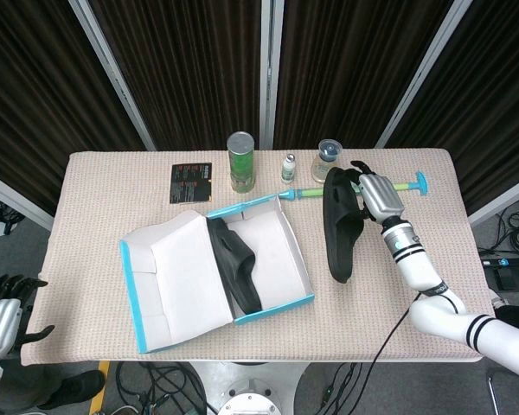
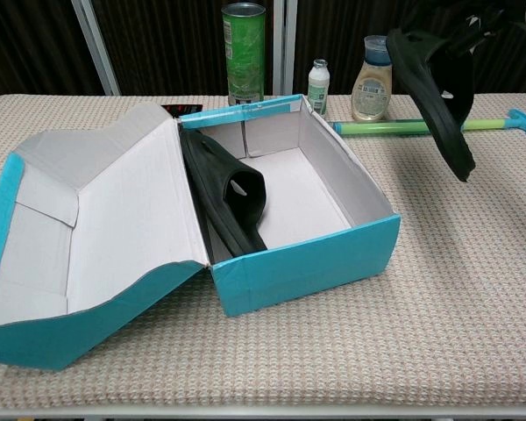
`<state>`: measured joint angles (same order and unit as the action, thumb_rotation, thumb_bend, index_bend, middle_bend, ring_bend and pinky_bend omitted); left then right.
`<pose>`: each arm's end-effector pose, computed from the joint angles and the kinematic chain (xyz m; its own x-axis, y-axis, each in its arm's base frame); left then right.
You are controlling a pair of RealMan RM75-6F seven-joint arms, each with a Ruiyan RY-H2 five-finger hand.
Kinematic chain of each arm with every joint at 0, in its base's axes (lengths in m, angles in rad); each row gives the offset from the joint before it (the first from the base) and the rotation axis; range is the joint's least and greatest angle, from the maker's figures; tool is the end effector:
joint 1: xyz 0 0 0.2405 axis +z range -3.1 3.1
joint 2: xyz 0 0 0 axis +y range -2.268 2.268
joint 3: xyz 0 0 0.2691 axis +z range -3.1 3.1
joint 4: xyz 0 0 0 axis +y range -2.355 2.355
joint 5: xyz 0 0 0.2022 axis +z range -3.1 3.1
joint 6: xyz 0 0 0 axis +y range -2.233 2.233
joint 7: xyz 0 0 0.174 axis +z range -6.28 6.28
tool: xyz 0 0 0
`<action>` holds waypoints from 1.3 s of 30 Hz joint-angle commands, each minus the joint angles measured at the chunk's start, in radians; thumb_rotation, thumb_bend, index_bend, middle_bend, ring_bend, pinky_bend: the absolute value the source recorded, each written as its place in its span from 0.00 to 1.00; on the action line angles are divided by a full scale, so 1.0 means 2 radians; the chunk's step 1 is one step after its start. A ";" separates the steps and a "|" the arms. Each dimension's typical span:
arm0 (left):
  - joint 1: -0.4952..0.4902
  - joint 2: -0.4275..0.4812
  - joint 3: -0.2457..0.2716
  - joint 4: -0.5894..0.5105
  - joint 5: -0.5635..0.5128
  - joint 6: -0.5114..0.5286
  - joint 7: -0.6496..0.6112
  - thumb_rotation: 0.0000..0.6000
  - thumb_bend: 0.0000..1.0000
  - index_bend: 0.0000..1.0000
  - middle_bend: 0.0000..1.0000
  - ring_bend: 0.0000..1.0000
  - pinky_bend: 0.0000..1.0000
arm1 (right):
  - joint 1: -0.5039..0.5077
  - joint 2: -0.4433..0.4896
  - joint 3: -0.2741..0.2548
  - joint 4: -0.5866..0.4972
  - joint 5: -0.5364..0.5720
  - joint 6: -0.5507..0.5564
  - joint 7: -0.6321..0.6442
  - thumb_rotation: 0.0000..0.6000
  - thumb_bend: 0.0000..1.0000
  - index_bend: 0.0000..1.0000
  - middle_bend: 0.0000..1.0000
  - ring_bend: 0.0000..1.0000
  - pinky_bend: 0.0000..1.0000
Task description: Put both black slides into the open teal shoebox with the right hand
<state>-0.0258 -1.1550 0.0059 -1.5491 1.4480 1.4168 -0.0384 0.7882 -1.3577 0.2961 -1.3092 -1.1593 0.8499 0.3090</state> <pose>-0.3581 0.1786 0.1499 0.3703 0.1437 0.9177 0.9165 0.1047 -0.3862 -0.1715 -0.4561 0.0859 0.0495 -0.2242 0.9733 -0.9753 -0.2208 -0.0013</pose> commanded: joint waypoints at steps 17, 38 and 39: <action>0.002 0.006 -0.001 -0.004 -0.010 -0.004 0.000 1.00 0.06 0.26 0.21 0.11 0.08 | 0.073 -0.184 0.019 0.141 -0.106 0.015 0.207 1.00 0.27 0.36 0.34 0.09 0.29; 0.001 0.001 0.000 0.006 -0.010 -0.007 -0.012 1.00 0.06 0.26 0.21 0.11 0.08 | 0.085 -0.261 -0.019 0.252 -0.128 0.028 0.239 1.00 0.28 0.36 0.34 0.09 0.30; 0.001 0.001 0.000 0.006 -0.011 -0.007 -0.012 1.00 0.06 0.27 0.21 0.11 0.08 | 0.084 -0.263 -0.021 0.256 -0.129 0.028 0.241 1.00 0.28 0.36 0.34 0.09 0.31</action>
<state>-0.0230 -1.1536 0.0054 -1.5363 1.4267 1.4029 -0.0624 0.9581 -1.8751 0.2613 -0.8068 -1.4150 0.9063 0.7836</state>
